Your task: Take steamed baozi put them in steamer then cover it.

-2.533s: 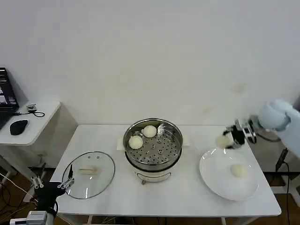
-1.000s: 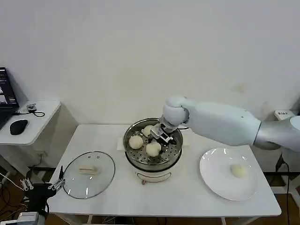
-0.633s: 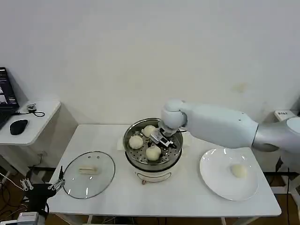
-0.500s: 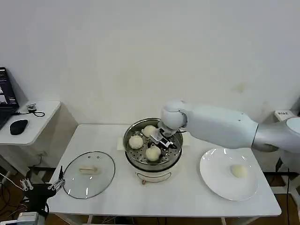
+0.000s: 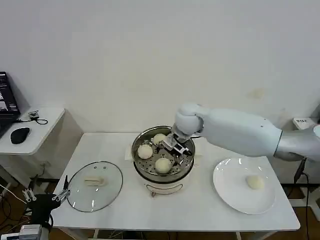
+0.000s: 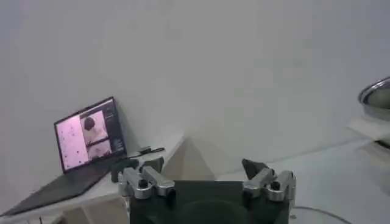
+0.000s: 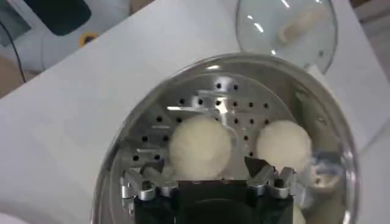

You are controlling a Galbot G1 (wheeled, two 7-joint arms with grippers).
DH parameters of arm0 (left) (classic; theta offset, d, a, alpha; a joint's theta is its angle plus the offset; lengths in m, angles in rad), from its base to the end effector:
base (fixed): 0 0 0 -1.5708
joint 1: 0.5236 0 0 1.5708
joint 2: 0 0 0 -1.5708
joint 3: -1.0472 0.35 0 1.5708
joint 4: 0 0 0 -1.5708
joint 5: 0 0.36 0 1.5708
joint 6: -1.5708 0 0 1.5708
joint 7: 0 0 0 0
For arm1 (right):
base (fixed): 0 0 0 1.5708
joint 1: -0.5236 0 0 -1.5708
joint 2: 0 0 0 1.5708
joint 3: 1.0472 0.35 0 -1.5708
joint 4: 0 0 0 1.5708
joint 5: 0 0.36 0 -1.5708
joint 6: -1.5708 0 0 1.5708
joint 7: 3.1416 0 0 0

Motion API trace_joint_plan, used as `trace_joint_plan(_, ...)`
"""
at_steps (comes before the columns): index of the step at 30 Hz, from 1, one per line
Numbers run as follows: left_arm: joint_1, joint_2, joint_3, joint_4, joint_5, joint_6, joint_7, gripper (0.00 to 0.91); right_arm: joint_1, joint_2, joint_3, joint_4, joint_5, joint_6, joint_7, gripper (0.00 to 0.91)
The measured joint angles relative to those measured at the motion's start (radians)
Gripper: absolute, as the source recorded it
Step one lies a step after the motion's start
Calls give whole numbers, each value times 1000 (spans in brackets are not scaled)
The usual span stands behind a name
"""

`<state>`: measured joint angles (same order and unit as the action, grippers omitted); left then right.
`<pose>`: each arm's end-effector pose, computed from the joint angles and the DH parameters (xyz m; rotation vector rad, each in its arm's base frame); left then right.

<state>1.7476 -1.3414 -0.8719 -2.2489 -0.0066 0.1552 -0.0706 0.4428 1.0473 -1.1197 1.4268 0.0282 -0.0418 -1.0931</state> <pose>0.1376 0.1214 -0.2457 0.3340 -2.9470 -0.5755 0.5217 0.1070 -0.0681 1.8440 -1.0875 1.9519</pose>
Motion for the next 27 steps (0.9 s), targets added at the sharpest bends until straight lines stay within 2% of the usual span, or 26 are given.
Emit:
trace_joint_plan(10,-27,26,11,10,-20,6,4,907,36,-147,97,16,66,-84,41,907)
trace_joint_plan(18,-57,49,34,33,-27,0,4,907,11,-389,115,115,49,-154,44,907)
trace_joint_plan(27,-73,53,66,33,-16,1,4,907,-125,-629,171,146,-30,-152,68,907)
